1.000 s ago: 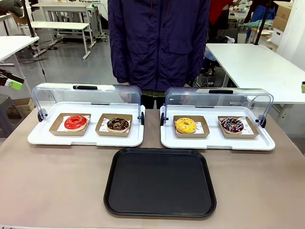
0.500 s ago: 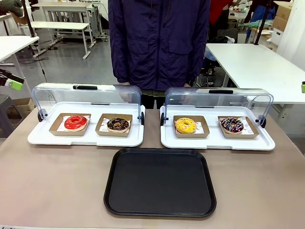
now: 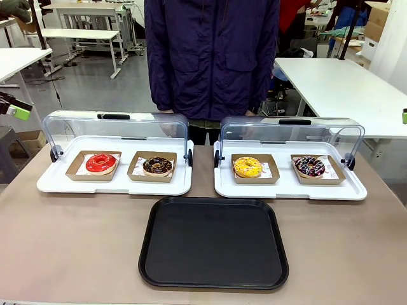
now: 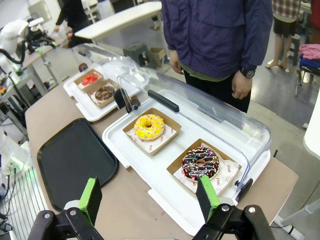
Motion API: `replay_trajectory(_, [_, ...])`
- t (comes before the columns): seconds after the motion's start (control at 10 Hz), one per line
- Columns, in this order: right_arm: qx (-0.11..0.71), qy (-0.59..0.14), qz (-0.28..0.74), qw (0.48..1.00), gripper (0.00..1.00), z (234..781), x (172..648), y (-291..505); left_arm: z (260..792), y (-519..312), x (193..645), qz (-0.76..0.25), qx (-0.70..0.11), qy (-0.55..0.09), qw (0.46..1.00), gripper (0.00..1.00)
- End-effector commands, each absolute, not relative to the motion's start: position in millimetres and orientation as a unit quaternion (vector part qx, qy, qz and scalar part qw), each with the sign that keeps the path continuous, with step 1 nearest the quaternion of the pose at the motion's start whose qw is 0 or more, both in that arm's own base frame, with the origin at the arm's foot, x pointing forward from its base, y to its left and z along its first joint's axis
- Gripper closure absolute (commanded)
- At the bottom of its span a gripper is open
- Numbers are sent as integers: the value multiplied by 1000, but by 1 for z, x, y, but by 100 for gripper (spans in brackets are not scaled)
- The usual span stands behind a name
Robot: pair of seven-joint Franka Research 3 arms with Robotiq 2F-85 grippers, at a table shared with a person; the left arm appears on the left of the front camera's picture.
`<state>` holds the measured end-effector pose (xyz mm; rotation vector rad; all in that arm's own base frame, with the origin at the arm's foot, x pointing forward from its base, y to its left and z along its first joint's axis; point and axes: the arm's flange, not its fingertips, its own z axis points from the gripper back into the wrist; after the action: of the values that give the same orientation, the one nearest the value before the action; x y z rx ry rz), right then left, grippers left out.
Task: Move the second donut from the left to the tray.
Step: Pick up the Paper togo box containing the Donut indicated by the person and place it on the Handle tray.
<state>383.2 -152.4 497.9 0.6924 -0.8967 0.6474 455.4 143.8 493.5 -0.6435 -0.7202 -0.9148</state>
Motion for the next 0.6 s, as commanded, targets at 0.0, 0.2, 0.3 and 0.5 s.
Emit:
replay_trajectory(0.0, [323, -430, 307, 785, 0, 500, 387, -153, 494, 143, 455, -427, -302, -336, 784, 0])
replay_trajectory(0.2, [323, -430, 307, 785, 0, 500, 387, -153, 494, 143, 455, -427, -302, -336, 784, 0])
replay_trajectory(0.3, [323, -430, 307, 785, 0, 500, 387, -153, 494, 143, 455, -427, -302, -336, 784, 0])
replay_trajectory(0.5, [323, -430, 307, 785, 0, 500, 387, -153, 494, 143, 455, -427, -302, -336, 784, 0])
